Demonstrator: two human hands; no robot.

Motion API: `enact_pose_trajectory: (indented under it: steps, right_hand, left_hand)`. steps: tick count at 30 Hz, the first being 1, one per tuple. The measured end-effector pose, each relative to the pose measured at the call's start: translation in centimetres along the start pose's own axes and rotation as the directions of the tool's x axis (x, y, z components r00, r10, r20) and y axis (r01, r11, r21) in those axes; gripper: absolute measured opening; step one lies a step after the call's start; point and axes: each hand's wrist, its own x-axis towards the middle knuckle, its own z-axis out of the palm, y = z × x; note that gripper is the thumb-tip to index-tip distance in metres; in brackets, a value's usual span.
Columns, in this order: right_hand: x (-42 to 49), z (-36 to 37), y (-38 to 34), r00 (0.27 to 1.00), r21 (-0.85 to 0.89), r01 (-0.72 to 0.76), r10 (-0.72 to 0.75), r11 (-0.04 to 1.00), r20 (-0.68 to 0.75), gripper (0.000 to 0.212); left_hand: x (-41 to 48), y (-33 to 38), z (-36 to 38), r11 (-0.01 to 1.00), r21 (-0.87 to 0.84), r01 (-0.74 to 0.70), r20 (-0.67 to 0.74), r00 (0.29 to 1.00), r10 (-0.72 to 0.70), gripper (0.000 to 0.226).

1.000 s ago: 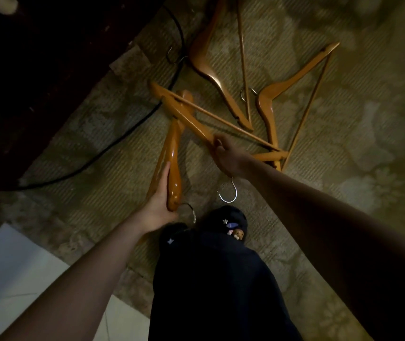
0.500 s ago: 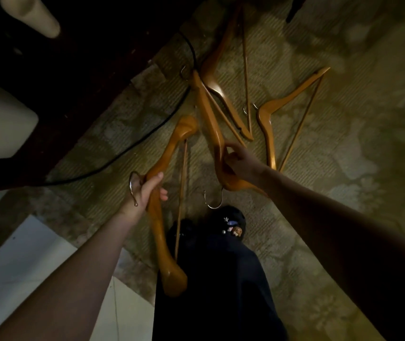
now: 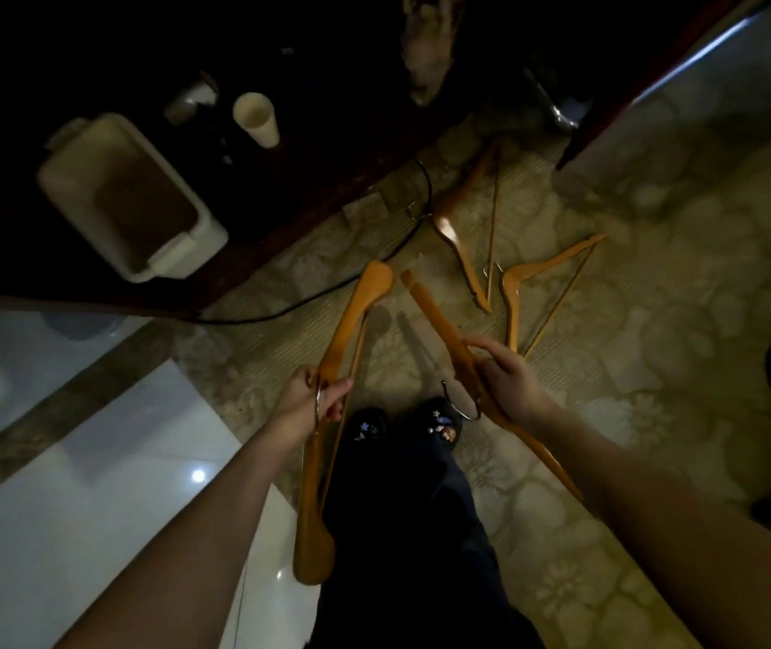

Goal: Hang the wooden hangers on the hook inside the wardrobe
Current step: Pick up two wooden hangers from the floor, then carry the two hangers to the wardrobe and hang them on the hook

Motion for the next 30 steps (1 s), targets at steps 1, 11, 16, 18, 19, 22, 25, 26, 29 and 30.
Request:
enact_pose_trajectory:
  steps: [1,11,16,18,19,22,25,26,29,30]
  right_hand:
    - [-1.2,0.1,-1.0,1.000,0.039,-0.006,0.005,0.999,0.022,0.028]
    - [-10.9,0.2,-9.2,0.890,0.073,-0.185,0.136,0.980,0.435,0.079]
    - [-14.7,-0.7,-12.4,0.799,-0.191,-0.073,0.172,0.979,0.576,0.096]
    - [-15.5,-1.0,-13.6,0.792,-0.301,0.004,0.181,0.954,0.583,0.094]
    - [-16.0,-1.1,-14.1,0.790,-0.331,0.013,0.194,0.944,0.582,0.093]
    - [-17.1,-0.7,-15.6,0.760,-0.412,0.086,0.207,0.907,0.616,0.091]
    - [-18.4,0.2,-16.9,0.751,-0.471,0.199,0.175,0.859,0.637,0.095]
    - [-18.9,0.5,-17.3,0.747,-0.496,0.259,0.153,0.829,0.647,0.097]
    - [-20.3,1.7,-18.2,0.721,-0.524,0.399,0.096,0.752,0.686,0.101]
    - [-20.6,2.2,-18.3,0.717,-0.526,0.429,0.078,0.734,0.693,0.100]
  left_hand:
    - [-1.7,0.3,-0.6,1.000,-0.013,0.008,-0.012,1.000,-0.008,0.025]
    - [-15.9,-0.7,-5.9,0.998,-0.059,0.036,-0.105,0.994,-0.043,0.054]
    - [-22.2,-2.2,-6.4,0.991,-0.124,0.050,-0.171,0.983,-0.071,0.050]
    - [-24.1,-3.0,-6.3,0.985,-0.160,0.057,-0.218,0.972,-0.091,0.045]
    - [-25.1,-3.3,-6.0,0.981,-0.181,0.064,-0.245,0.963,-0.108,0.042]
    - [-28.5,-3.8,-5.1,0.946,-0.324,0.029,-0.323,0.936,-0.139,0.026]
    - [-31.6,-4.3,-3.8,0.895,-0.445,-0.019,-0.404,0.896,-0.181,0.017]
    - [-32.5,-4.6,-3.3,0.883,-0.469,-0.038,-0.430,0.883,-0.190,0.017]
    - [-34.8,-5.9,-1.6,0.821,-0.563,-0.094,-0.485,0.842,-0.236,0.019]
    - [-35.5,-6.2,-1.0,0.793,-0.597,-0.118,-0.503,0.825,-0.256,0.020]
